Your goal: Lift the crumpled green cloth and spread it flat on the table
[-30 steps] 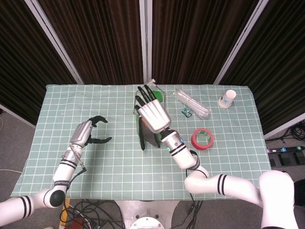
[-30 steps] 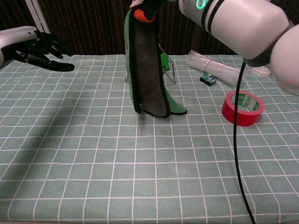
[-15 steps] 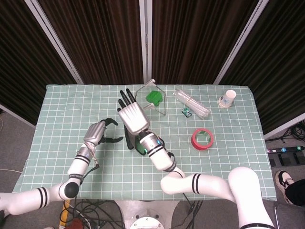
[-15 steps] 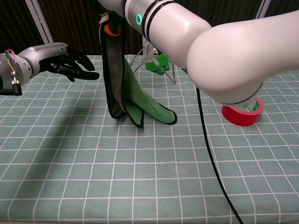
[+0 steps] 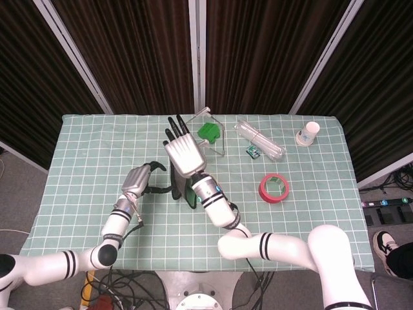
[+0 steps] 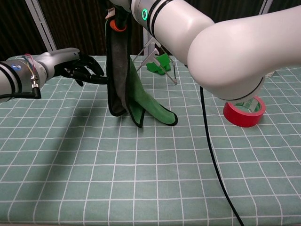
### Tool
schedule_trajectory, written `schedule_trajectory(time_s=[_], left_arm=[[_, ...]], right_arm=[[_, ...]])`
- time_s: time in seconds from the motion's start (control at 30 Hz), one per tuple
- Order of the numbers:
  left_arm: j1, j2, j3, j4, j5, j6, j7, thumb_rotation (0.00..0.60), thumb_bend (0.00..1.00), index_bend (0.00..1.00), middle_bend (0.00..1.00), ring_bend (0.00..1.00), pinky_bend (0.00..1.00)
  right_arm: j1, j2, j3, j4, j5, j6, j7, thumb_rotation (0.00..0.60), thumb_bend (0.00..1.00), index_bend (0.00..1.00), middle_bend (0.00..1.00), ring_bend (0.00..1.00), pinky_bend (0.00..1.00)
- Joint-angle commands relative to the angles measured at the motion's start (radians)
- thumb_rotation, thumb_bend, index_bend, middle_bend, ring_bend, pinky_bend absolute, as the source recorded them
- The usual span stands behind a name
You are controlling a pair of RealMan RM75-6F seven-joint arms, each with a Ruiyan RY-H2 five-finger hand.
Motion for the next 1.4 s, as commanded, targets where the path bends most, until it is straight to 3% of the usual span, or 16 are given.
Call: schedule_trajectory(time_s=[0.03, 0.37, 0.63, 0.77, 1.13, 1.4], left_arm=[[-0.017, -0.012, -0.008, -0.003, -0.026, 0.009, 0.019, 0.315, 0.0, 0.31, 0.25, 0.2, 0.31], [-0.061, -0.073, -0.006, 0.041, -0.08, 0.092, 0.126, 0.305, 0.0, 0.31, 0.25, 0.2, 0.31], [-0.043, -0.079, -0.003, 0.053, -0.084, 0.091, 0.109, 0.425, 0.01, 0.36, 0.25, 0.2, 0.31], [-0.032, -0.089, -0.005, 0.062, -0.072, 0.088, 0.083, 0.454, 0.03, 0.4, 0.25, 0.2, 0.31], [-0.03, -0.121, -0.02, 0.094, -0.063, 0.087, 0.063, 0.498, 0.05, 0.48, 0.25, 0.2, 0.31], [-0.03, -0.132, -0.046, 0.092, -0.08, 0.059, 0.033, 0.498, 0.08, 0.53, 0.26, 0.2, 0.31]], right_arm=[[0.002, 0.003, -0.003, -0.003, 0.002, 0.001, 0.007, 0.6, 0.66, 0.73, 0.25, 0.0, 0.0], [-0.01, 0.028, -0.026, -0.054, -0.005, 0.025, 0.032, 0.6, 0.66, 0.73, 0.25, 0.0, 0.0], [-0.068, 0.104, -0.046, -0.14, -0.026, 0.046, 0.105, 0.6, 0.66, 0.73, 0.25, 0.0, 0.0], [-0.092, 0.142, -0.045, -0.173, -0.032, 0.048, 0.15, 0.6, 0.66, 0.73, 0.25, 0.0, 0.0], [-0.123, 0.203, -0.068, -0.239, -0.045, 0.054, 0.186, 0.6, 0.66, 0.73, 0.25, 0.0, 0.0], [-0.129, 0.203, -0.082, -0.262, -0.046, 0.063, 0.197, 0.6, 0.66, 0.73, 0.25, 0.0, 0.0]])
